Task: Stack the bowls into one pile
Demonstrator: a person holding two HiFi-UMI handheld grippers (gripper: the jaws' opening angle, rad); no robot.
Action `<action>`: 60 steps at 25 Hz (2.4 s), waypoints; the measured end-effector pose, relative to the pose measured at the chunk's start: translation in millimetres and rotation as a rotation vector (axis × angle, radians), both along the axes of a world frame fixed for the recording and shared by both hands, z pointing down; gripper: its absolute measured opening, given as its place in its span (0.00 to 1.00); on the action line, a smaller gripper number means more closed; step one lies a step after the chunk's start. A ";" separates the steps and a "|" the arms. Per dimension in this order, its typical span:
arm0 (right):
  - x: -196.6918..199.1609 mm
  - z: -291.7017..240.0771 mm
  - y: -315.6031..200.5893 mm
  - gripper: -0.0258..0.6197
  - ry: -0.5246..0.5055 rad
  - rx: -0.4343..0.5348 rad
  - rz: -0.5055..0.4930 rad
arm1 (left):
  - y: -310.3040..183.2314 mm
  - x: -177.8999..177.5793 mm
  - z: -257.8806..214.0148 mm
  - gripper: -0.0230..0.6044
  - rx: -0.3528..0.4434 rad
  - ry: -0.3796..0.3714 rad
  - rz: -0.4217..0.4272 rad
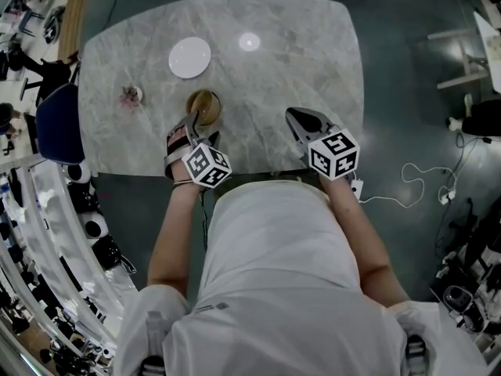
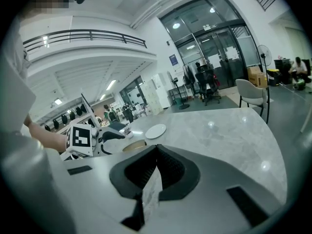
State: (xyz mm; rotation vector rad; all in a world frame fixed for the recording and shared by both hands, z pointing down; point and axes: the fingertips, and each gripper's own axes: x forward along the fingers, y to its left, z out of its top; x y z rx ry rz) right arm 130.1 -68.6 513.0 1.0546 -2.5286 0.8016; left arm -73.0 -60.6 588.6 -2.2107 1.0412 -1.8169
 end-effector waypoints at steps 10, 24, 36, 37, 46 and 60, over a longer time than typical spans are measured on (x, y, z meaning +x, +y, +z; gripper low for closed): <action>-5.1 0.3 -0.3 0.05 0.019 -0.002 0.021 | -12.4 -1.0 -6.5 0.17 0.021 0.078 -0.007; 7.1 6.5 13.1 0.05 0.049 -0.032 0.120 | -15.0 18.5 11.9 0.08 -0.042 0.136 0.092; 18.9 10.5 32.8 0.05 0.070 -0.056 0.184 | -6.9 18.6 42.1 0.07 -0.132 0.127 0.124; 20.1 10.4 34.4 0.05 0.072 -0.058 0.188 | -6.0 18.8 43.4 0.07 -0.140 0.135 0.118; 21.8 9.2 38.0 0.05 0.069 -0.062 0.187 | -3.3 18.4 44.0 0.08 -0.169 0.180 0.065; -13.6 0.1 17.8 0.05 0.033 -0.025 0.059 | 4.5 -2.3 21.2 0.08 -0.161 0.244 -0.061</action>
